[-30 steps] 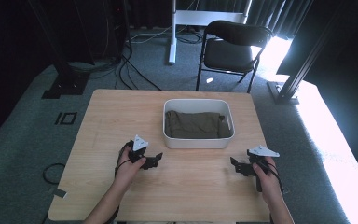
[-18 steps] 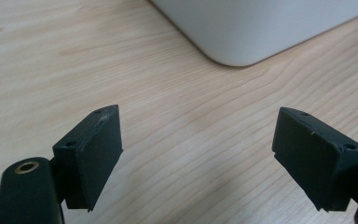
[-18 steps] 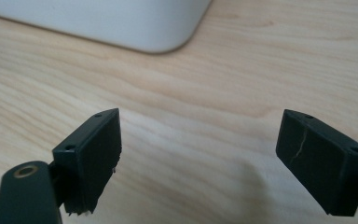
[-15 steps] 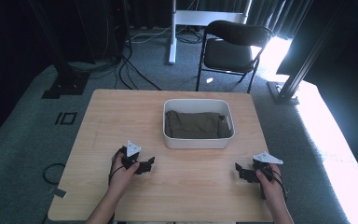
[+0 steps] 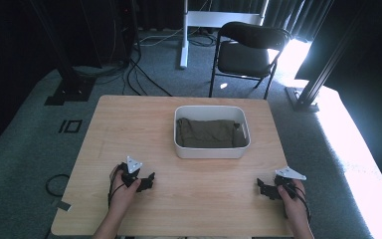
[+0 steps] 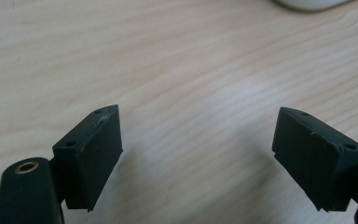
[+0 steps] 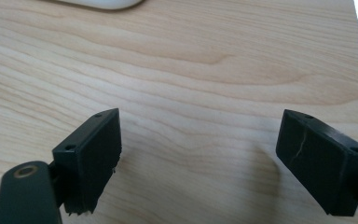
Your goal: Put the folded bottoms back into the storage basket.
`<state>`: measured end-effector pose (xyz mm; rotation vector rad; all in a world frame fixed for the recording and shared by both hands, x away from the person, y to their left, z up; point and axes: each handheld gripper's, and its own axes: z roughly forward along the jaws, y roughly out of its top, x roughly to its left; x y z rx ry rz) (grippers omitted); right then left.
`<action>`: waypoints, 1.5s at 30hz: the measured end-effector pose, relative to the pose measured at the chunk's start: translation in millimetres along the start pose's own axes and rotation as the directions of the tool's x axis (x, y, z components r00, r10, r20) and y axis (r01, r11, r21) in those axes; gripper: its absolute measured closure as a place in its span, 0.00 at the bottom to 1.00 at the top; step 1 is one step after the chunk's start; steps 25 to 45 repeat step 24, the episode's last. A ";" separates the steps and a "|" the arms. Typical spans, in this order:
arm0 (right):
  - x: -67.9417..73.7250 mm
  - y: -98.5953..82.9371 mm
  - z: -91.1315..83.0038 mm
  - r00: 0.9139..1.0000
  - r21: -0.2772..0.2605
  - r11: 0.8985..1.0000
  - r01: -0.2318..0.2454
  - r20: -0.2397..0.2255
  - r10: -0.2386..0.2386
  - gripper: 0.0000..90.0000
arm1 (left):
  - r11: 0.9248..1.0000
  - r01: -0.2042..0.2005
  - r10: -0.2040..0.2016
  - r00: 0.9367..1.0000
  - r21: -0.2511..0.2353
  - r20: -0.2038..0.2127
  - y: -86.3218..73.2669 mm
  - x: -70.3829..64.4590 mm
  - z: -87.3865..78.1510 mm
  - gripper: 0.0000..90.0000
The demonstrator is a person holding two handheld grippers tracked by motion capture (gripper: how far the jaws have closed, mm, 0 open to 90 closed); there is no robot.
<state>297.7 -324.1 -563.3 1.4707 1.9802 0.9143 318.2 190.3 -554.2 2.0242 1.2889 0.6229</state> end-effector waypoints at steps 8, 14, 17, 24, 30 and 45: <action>1.1 -1.5 0.3 0.999 0.038 0.999 -0.033 0.006 0.032 0.15 | 0.997 0.067 -0.066 0.997 0.029 -0.040 -3.7 -2.4 -2.5 0.17; 1.0 -0.7 1.4 0.999 0.039 0.998 -0.042 0.016 0.041 0.14 | 0.990 0.129 -0.123 0.988 0.057 -0.098 -2.2 -2.7 0.8 0.04; 1.1 -0.3 1.9 0.999 0.039 0.998 -0.048 0.023 0.047 0.14 | 0.989 0.137 -0.131 0.986 0.054 -0.105 -1.8 -2.9 1.5 0.02; 1.9 0.8 3.3 0.998 0.041 0.997 -0.060 0.033 0.058 0.13 | 0.988 0.148 -0.142 0.983 0.051 -0.114 -1.7 -3.4 1.9 0.02; 1.9 0.8 3.3 0.998 0.041 0.997 -0.060 0.033 0.058 0.13 | 0.988 0.148 -0.142 0.983 0.051 -0.114 -1.7 -3.4 1.9 0.02; 1.9 0.8 3.3 0.998 0.041 0.997 -0.060 0.033 0.058 0.13 | 0.988 0.148 -0.142 0.983 0.051 -0.114 -1.7 -3.4 1.9 0.02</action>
